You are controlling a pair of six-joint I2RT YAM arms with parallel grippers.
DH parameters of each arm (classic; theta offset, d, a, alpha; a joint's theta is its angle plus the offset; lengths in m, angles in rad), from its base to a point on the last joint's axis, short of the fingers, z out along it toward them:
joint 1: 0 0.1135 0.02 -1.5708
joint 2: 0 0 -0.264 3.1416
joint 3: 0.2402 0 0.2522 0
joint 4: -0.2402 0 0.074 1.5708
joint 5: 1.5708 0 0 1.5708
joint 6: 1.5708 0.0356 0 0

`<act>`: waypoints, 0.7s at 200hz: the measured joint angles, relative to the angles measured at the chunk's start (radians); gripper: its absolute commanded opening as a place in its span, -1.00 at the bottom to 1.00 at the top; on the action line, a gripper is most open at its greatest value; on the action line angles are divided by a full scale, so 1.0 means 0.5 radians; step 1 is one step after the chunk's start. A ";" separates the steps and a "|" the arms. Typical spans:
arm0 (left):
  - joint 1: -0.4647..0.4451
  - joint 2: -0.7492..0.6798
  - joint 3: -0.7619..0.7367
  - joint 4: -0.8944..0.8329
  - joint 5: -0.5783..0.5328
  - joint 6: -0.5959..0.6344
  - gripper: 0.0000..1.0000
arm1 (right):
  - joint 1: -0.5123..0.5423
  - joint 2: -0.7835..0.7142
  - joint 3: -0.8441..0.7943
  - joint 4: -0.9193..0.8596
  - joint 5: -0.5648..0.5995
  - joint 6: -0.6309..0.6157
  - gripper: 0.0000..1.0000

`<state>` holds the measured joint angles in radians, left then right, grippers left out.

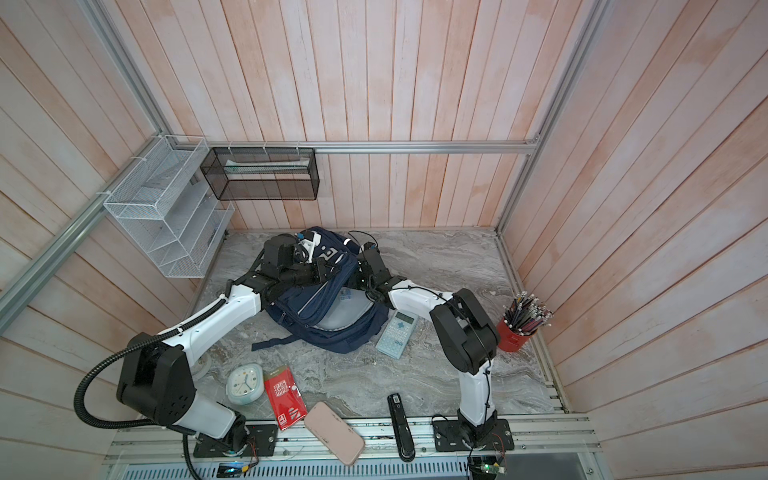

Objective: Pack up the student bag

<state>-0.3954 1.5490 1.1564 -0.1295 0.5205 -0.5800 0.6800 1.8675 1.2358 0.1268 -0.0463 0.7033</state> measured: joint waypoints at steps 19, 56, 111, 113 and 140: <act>-0.002 0.039 -0.031 0.067 0.031 -0.026 -1.00 | 0.000 -0.357 -0.294 -0.045 0.047 -0.036 0.46; -0.026 0.089 -0.063 0.110 0.041 -0.028 -0.80 | 0.213 -0.880 -0.645 -0.217 0.240 -0.156 0.62; -0.078 0.047 -0.217 0.086 -0.185 -0.033 0.35 | 0.816 -0.889 -0.864 -0.291 0.294 -0.207 0.60; -0.079 0.040 -0.220 0.078 -0.195 -0.047 0.49 | 0.826 -0.880 -0.867 -0.285 0.293 -0.206 0.60; -0.072 -0.095 -0.225 -0.074 -0.351 -0.031 0.99 | 0.927 -0.756 -0.873 -0.186 0.237 -0.212 0.63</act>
<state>-0.4316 1.5013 1.0439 -0.1665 0.3450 -0.5957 1.1435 1.4895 0.7994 0.0338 0.0723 0.5972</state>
